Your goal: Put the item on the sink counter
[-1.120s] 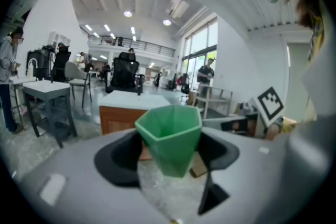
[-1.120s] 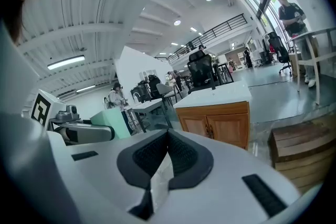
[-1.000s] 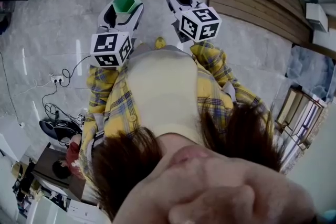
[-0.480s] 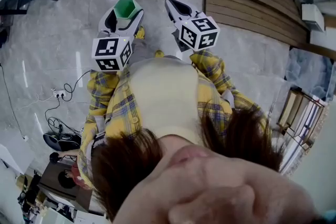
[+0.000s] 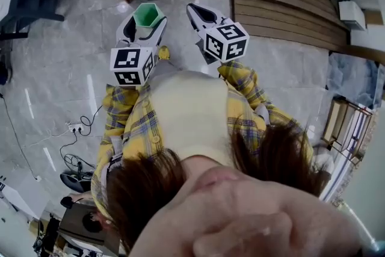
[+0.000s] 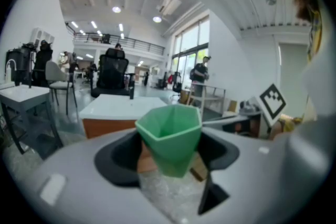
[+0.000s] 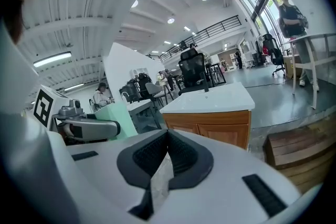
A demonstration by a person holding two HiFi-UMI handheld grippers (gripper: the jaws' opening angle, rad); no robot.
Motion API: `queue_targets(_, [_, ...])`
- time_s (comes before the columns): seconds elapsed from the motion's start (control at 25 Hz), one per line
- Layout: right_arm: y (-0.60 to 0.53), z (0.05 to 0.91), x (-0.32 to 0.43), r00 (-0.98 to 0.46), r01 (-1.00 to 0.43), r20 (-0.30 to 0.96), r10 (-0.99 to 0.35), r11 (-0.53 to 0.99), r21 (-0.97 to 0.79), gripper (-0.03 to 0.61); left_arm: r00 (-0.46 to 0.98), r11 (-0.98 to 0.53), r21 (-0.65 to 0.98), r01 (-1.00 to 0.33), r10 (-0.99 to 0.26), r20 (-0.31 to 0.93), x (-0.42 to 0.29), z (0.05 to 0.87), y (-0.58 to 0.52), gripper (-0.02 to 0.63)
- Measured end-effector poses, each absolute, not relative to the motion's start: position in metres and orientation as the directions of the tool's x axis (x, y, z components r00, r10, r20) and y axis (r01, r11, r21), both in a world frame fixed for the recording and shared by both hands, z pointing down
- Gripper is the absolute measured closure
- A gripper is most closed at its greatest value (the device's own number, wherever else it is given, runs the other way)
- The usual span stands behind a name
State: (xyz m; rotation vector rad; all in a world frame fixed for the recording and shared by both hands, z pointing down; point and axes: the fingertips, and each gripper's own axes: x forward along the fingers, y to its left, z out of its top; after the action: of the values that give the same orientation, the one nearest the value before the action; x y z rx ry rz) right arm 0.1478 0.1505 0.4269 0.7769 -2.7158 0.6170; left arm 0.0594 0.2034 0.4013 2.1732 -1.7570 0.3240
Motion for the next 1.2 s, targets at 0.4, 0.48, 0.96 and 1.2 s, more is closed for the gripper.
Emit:
queue_targets(0.4, [0.114, 0.422, 0.082, -0.815, -0.564, 0.355, -0.457, 0.764, -0.312, 0.565, 0.246, -0.219, 0.116, -0.969, -0.896, 0.37, -0.004, 0.4, 0.164, 0.284])
queue_targets(0.48, [0.11, 0.421, 0.07, -0.813, -0.568, 0.358, -0.46, 0.763, -0.308, 0.565, 0.252, -0.224, 0.119, -0.967, -0.895, 0.368, -0.016, 0.401, 0.16, 0.282])
queue_targets(0.96, [0.073, 0.422, 0.041, -0.79, -0.599, 0.375, -0.486, 0.742, -0.301, 0.565, 0.285, -0.252, 0.136, -0.958, -0.88, 0.38, -0.05, 0.41, 0.12, 0.283])
queue_targets(1.2, [0.035, 0.429, 0.037, -0.781, -0.609, 0.383, -0.493, 0.737, -0.294, 0.565, 0.279, -0.245, 0.137, -0.96, -0.879, 0.386, -0.057, 0.414, 0.089, 0.283])
